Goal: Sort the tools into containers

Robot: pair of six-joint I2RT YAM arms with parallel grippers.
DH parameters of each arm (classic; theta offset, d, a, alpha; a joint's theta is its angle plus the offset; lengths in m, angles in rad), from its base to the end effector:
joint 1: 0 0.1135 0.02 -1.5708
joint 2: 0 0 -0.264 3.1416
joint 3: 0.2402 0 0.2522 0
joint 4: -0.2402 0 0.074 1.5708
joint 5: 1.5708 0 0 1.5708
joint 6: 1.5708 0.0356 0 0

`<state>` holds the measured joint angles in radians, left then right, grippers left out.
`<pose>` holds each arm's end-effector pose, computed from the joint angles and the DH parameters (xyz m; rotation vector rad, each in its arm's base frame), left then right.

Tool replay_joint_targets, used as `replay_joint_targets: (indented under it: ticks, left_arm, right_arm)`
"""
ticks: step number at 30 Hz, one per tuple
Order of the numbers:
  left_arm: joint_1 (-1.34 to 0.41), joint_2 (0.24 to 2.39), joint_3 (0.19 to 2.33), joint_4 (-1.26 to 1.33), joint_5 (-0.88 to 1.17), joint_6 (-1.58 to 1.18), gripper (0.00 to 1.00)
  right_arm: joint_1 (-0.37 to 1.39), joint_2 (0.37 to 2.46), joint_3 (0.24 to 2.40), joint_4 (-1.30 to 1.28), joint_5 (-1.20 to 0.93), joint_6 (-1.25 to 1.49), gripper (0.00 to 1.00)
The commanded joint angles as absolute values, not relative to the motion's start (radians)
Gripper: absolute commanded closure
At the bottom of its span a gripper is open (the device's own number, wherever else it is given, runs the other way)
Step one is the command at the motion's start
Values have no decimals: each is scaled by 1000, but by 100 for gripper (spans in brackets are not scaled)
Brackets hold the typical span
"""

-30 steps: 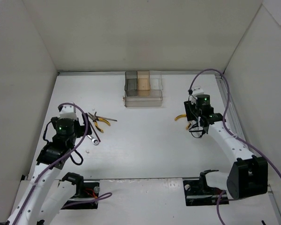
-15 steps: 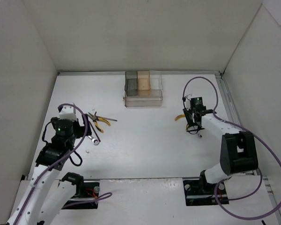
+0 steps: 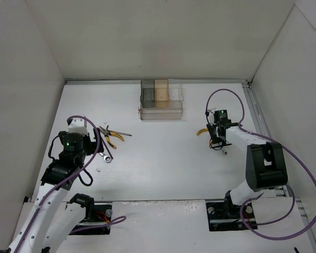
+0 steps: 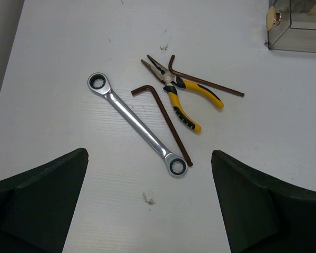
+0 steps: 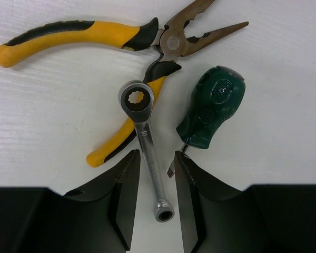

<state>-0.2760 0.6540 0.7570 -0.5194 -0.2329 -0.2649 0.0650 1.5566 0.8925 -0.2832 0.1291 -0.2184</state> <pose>0.1440 -0.0322 0.3150 -0.1392 1.9724 -0.1207 0.3096 0.0156 0.1850 -0.3040 2.5028 -0.2247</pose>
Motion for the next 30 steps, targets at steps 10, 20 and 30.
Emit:
replay_joint_targets:
  ticks: [10,20,30]
  left_arm:
    - [-282,673,815,-494,-242,-244,0]
    - [-282,673,816,-495,-256,-247,0]
    - [-282,695,827,-505,-282,-262,0]
  right_arm:
    - [54,1663,956,-252,115,-264,76]
    - [52,1504,1037,-294,172,-244,100]
    - [195,1443,1425,-299,192,397,100]
